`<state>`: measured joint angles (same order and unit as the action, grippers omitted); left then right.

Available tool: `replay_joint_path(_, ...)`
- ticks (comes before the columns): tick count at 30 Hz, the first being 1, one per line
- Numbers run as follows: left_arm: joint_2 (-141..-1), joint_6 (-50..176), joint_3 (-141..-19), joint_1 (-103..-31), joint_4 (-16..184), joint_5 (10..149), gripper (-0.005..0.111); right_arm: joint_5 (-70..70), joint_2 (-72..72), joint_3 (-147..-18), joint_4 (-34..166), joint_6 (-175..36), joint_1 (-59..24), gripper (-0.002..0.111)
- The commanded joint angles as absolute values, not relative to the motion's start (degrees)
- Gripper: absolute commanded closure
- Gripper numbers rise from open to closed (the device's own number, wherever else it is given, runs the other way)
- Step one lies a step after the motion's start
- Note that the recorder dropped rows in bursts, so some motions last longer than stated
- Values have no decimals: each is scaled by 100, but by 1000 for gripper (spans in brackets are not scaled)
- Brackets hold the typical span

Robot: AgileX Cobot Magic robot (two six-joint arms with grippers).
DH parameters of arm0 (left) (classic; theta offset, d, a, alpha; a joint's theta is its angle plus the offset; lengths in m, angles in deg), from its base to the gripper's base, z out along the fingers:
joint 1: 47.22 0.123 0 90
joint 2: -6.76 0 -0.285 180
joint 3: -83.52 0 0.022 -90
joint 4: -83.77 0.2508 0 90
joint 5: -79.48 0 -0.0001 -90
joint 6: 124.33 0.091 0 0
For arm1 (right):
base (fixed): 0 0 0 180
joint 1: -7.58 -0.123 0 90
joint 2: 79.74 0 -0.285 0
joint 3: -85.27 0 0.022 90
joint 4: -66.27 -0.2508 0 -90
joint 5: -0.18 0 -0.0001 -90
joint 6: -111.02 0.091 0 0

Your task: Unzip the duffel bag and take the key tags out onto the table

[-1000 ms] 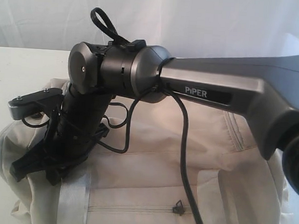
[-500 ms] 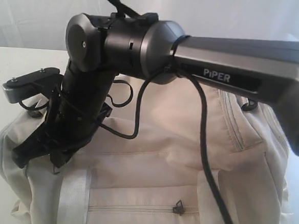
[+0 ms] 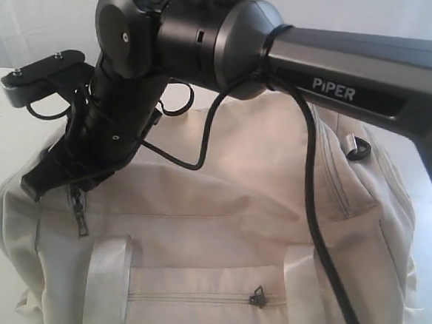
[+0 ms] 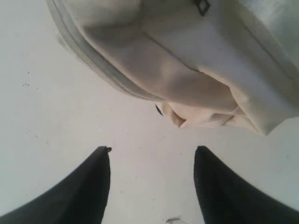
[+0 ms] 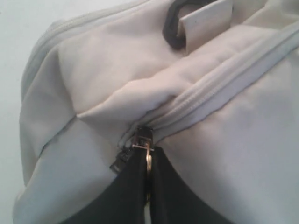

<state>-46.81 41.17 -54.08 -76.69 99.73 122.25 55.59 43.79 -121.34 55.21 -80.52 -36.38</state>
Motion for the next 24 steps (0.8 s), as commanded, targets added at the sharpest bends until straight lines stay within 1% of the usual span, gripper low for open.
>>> replay_joint_path(1, -4634, 4075, -5371, -7658, 9922, 11881, 49, 5218, 4413, -12319, 5608, -8136, -3463, 108)
replay_joint_path(5, -4634, 4019, -5371, -7658, 10087, 11235, 49, 5132, 4475, -12371, 5608, -8175, -3400, 108)
replay_joint_path(8, -4644, 3580, -5282, -7658, 10647, 10846, 49, 5219, 4475, -12437, 5596, -8175, -3362, 108)
replay_joint_path(12, -4728, 2355, -5011, -7658, 11865, 10433, 49, 5649, 4475, -12573, 5596, -8175, -3362, 108)
replay_joint_path(16, -4937, 1978, -4820, -7658, 12181, 9807, 49, 6095, 4452, -12724, 5584, -8175, -3362, 108)
replay_joint_path(18, -5062, 1978, -4778, -7658, 12238, 9651, 44, 6240, 4412, -12765, 5584, -8175, -3362, 108)
replay_joint_path(21, -5274, 1966, -4778, -7658, 12325, 9586, 29, 6293, 4321, -12765, 5584, -8175, -3362, 108)
replay_joint_path(23, -5399, 1966, -4778, -7658, 12324, 9408, 25, 6308, 4265, -12765, 5584, -8175, -3362, 108)
replay_joint_path(24, -5477, 1966, -4778, -7658, 12324, 9324, 25, 6308, 4245, -12765, 5584, -8175, -3362, 108)
